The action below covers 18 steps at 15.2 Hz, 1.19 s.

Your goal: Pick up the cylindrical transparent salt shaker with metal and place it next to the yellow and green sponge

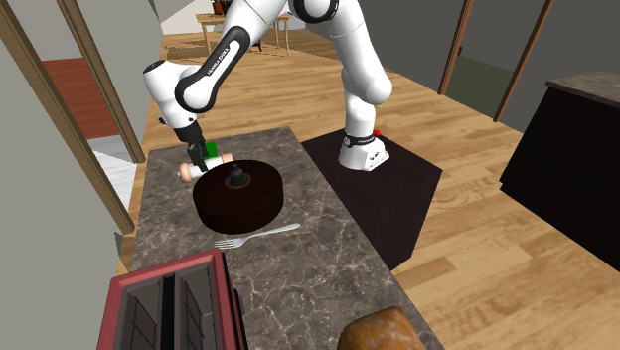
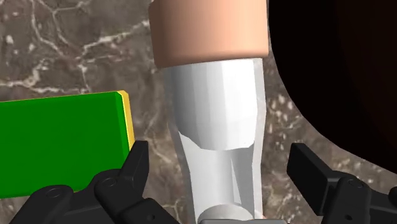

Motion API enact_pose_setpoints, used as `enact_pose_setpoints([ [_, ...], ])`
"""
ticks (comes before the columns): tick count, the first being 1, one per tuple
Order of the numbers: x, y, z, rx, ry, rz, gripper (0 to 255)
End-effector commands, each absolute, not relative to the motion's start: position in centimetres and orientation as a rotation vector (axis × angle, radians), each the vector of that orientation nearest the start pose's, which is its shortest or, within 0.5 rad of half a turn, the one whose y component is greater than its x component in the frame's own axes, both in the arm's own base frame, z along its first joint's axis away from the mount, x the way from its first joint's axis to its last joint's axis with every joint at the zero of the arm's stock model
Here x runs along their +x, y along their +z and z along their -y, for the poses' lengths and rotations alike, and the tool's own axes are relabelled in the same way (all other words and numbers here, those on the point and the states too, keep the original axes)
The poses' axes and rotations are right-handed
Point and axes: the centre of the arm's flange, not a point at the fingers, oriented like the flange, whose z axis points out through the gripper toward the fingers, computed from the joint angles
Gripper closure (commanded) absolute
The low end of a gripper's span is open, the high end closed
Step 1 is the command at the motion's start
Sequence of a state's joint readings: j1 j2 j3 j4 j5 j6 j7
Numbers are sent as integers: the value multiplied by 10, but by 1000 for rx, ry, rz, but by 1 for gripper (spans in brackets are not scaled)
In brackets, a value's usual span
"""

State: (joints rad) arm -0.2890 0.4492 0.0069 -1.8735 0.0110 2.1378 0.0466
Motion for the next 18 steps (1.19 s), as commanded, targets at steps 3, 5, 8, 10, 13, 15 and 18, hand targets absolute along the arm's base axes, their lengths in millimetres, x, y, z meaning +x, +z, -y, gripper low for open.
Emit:
enact_pose_setpoints([
  [3,587,236,168,-3052,283,-514,0],
  [5,587,236,168,-3052,283,-514,0],
  [8,587,236,168,-3052,283,-514,0],
  [10,587,236,168,-3052,283,-514,0],
  [13,587,236,168,-3052,283,-514,255],
  [15,587,236,168,-3052,283,-514,255],
  [18,587,236,168,-3052,283,-514,255],
])
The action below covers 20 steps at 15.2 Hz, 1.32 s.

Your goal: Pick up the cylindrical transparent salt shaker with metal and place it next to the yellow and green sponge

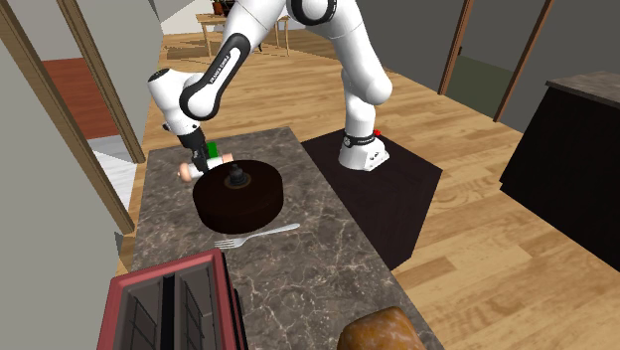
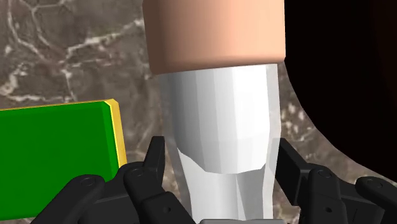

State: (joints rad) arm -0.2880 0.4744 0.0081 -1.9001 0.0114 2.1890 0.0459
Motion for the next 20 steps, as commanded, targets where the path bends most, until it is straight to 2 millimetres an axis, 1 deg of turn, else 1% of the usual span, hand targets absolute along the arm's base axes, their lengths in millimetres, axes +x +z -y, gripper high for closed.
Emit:
enact_pose_setpoints([
  [1,587,236,168,-3052,283,-514,255],
  [3,587,236,168,-3052,283,-514,255],
  [20,587,326,168,-3052,283,-514,255],
])
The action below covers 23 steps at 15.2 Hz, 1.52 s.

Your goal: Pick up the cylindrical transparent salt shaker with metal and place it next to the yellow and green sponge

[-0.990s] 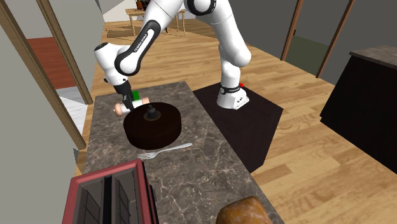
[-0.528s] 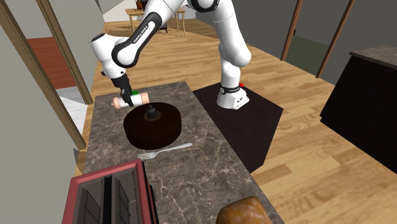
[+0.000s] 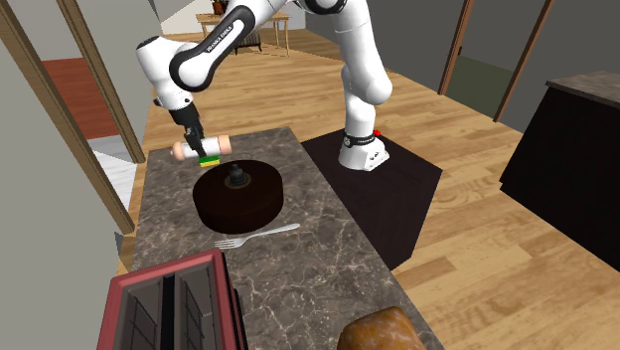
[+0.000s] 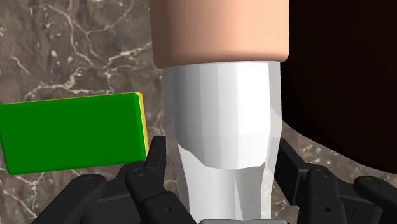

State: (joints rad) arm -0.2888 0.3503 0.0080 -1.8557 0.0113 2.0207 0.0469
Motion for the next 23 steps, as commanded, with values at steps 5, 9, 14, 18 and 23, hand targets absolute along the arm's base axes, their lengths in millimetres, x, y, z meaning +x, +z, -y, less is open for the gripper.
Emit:
enact_pose_setpoints([
  [5,587,352,168,-3052,283,-514,255],
  [9,587,373,168,-3052,283,-514,255],
  [14,549,381,180,-3052,283,-514,255],
  [18,498,382,195,-3052,283,-514,255],
  [23,435,384,214,-3052,283,-514,255],
])
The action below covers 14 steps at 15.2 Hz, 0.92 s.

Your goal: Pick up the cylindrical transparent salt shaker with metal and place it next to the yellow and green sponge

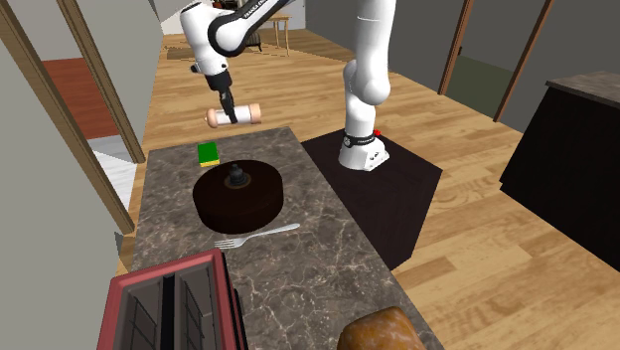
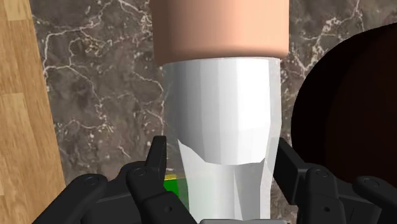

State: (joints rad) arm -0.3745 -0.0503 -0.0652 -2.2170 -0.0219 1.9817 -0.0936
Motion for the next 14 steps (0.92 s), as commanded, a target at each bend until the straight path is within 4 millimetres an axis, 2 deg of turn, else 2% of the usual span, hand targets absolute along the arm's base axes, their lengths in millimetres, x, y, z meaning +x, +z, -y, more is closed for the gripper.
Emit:
enact_pose_setpoints([
  [1,423,384,218,-3052,283,-514,255],
  [4,385,385,230,-3052,283,-514,255],
  [14,385,332,230,-3052,283,-514,255],
])
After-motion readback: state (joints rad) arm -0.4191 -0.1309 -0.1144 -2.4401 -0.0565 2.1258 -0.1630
